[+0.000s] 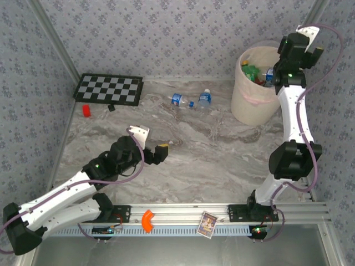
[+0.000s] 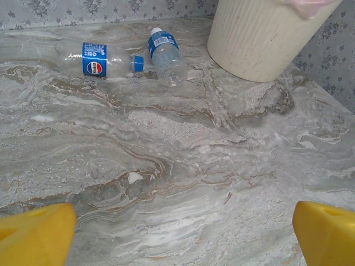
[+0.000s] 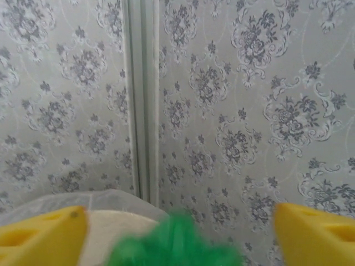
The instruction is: Put the plastic bottles in the bin
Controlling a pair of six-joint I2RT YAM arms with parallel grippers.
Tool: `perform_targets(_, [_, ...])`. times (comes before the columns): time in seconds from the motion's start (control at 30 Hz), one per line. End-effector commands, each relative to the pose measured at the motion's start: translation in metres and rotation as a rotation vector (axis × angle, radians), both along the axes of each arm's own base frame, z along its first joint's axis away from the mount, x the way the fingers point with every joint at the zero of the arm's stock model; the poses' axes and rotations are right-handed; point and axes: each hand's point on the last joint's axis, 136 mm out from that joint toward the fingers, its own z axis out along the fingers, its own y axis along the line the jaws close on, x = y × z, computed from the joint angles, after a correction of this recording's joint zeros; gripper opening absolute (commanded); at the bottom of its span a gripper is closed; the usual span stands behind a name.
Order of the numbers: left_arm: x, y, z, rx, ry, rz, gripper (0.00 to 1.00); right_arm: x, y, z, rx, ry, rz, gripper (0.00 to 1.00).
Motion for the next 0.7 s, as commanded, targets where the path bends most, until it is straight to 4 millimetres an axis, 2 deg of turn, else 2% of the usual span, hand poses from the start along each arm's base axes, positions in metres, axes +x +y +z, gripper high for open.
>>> perform_targets(0.0, [0.003,-0.001,0.004,-0.021,-0.001,0.016,1.00,-0.009,0.007,0.013,0.027,-0.014,0.033,1.00])
perform_targets(0.17, [0.004,-0.003,0.001,-0.023,0.012,0.016,1.00,-0.012,0.023,0.016,0.057,-0.035,0.087,0.99])
perform_targets(0.37, [0.006,-0.001,-0.005,-0.007,0.026,0.036,1.00,-0.018,0.064,0.018,0.085,-0.040,0.175,0.99])
perform_targets(0.67, [0.019,0.012,-0.026,0.039,0.102,0.130,1.00,-0.041,0.134,-0.017,0.276,-0.073,0.363,0.99])
